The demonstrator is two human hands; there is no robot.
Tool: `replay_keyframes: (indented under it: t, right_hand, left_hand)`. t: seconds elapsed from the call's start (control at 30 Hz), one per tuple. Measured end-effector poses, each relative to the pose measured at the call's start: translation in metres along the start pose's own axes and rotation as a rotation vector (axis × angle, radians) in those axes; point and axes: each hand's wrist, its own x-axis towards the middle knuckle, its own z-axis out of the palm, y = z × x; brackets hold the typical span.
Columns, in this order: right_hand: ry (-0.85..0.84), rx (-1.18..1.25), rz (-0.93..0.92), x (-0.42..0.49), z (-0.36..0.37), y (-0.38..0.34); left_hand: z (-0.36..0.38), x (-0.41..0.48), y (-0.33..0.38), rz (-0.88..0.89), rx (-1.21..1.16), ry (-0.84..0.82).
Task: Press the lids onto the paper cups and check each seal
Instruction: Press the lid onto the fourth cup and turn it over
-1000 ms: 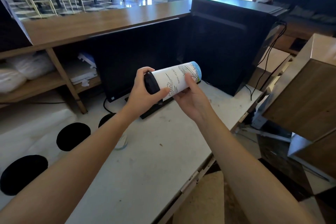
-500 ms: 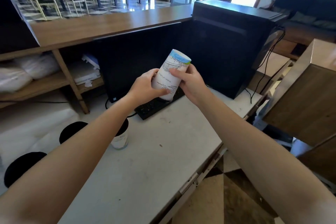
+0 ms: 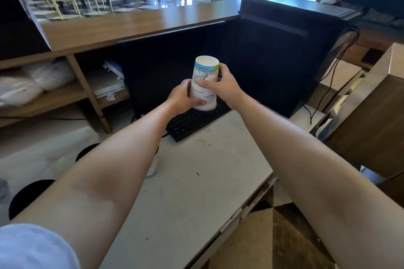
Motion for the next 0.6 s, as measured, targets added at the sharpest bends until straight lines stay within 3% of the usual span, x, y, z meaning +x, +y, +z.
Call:
replay_keyframes:
  t: [0.27, 0.33, 0.4, 0.47, 0.53, 0.6]
  right_hand:
    - [0.011, 0.013, 0.037, 0.01, -0.003, 0.014]
    - [0.057, 0.09, 0.06, 0.009, -0.005, 0.017]
    - [0.109, 0.261, 0.099, 0.008, -0.006, 0.02]
    - [0.13, 0.425, 0.138, 0.005, -0.004, 0.02]
    - [0.113, 0.481, 0.172, 0.0, 0.001, 0.019]
    - [0.078, 0.484, 0.182, -0.007, 0.001, 0.015]
  left_hand:
    - [0.011, 0.004, -0.004, -0.017, -0.062, 0.011]
    - [0.018, -0.003, -0.007, -0.115, -0.149, 0.078]
    - [0.029, -0.017, -0.009, -0.336, -0.465, 0.098]
    - [0.042, -0.03, -0.004, -0.477, -0.955, -0.019]
    - [0.05, -0.033, 0.002, -0.452, -1.384, -0.081]
    - [0.049, -0.031, 0.01, -0.413, -1.612, -0.007]
